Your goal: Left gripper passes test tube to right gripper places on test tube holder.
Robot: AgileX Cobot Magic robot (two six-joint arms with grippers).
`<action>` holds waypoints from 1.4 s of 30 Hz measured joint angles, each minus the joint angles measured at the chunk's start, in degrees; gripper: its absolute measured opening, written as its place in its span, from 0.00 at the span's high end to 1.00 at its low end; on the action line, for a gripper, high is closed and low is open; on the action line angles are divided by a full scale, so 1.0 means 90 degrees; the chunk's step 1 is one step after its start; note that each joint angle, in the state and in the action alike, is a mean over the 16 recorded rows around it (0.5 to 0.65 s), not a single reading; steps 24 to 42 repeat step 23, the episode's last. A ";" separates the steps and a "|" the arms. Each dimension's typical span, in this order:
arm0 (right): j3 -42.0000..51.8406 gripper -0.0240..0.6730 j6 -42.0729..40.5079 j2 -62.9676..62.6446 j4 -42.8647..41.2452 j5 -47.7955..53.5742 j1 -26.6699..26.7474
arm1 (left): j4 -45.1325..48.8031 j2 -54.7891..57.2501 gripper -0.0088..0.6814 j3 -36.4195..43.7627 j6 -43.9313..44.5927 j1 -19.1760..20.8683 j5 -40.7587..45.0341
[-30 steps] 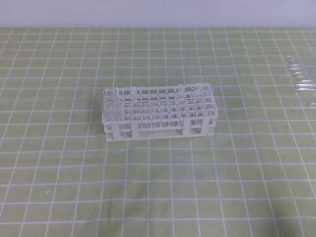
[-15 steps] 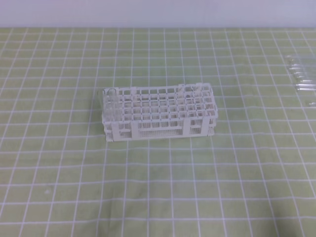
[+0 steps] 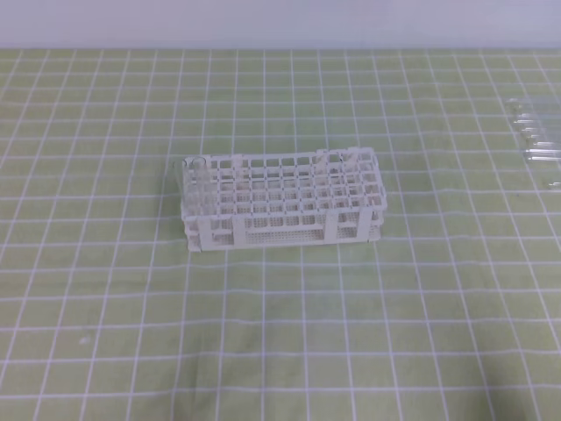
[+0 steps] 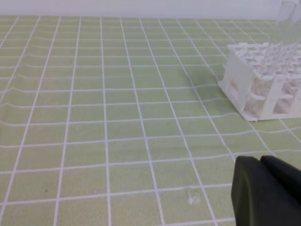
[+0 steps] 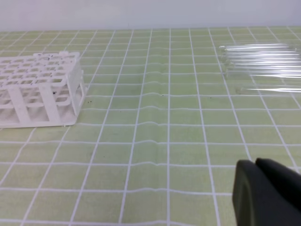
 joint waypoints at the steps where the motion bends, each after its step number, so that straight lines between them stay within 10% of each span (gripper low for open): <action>1: 0.0000 0.99 0.0001 0.0001 0.0001 0.0000 0.0000 | 0.0001 0.0000 0.99 0.0000 0.0000 0.0000 0.0000; 42: 0.0000 0.99 0.0016 0.0001 0.0010 0.0000 0.0000 | 0.0009 0.0005 0.99 -0.0023 0.0005 0.0006 0.0026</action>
